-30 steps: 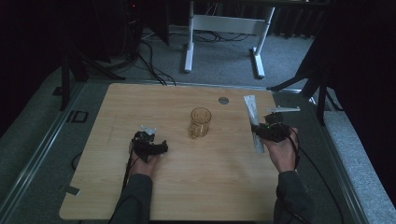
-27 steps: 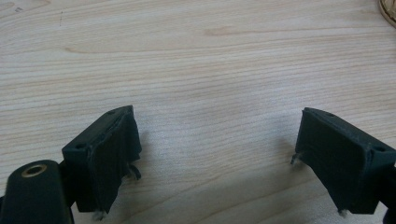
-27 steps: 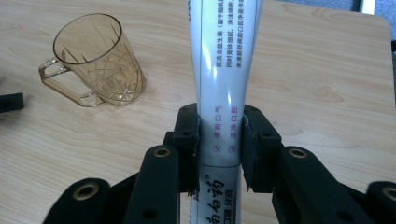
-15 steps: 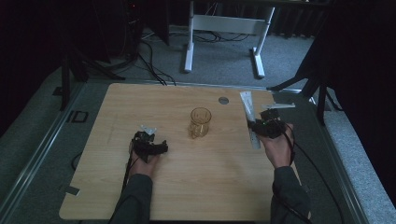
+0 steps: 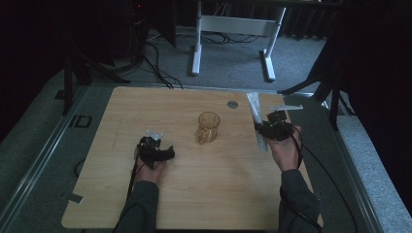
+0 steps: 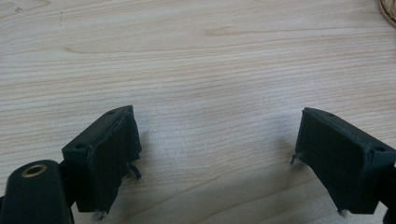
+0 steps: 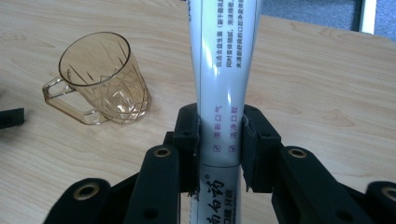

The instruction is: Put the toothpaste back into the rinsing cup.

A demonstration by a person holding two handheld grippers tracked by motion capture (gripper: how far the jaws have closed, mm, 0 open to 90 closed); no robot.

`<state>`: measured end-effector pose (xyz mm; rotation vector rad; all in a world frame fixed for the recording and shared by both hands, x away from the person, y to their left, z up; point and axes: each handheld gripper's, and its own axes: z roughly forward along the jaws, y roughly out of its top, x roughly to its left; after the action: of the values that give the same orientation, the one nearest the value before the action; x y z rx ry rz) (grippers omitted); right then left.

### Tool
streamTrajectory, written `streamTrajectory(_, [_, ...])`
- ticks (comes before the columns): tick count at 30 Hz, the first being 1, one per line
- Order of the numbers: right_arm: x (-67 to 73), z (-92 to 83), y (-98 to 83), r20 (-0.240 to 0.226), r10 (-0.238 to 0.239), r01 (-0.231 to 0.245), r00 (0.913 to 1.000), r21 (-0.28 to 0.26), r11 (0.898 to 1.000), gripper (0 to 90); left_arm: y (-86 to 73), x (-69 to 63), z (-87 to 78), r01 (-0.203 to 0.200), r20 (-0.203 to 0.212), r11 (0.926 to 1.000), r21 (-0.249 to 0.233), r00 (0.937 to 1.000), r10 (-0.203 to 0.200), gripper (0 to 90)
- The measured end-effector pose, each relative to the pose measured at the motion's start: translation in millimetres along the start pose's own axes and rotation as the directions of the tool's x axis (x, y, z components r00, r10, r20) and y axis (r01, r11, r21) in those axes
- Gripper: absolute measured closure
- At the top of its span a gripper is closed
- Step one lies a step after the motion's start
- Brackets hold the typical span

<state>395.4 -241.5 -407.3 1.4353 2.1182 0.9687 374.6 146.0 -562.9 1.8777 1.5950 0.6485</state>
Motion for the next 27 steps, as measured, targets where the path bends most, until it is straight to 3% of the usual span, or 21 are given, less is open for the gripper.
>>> streamTrajectory(14, [0.4,5.1,6.1,-0.005,0.016,-0.016,0.9999,-0.036,0.999,70.8,0.1,0.0,0.1,0.0,0.0,1.0,0.0,1.0,0.0,12.5])
streamTrajectory(27, [3.4,7.0,12.1,-0.011,-0.002,0.001,0.9999,-0.077,0.997,70.8,0.2,-0.1,0.1,0.0,-0.001,1.0,0.001,1.0,0.0,12.5])
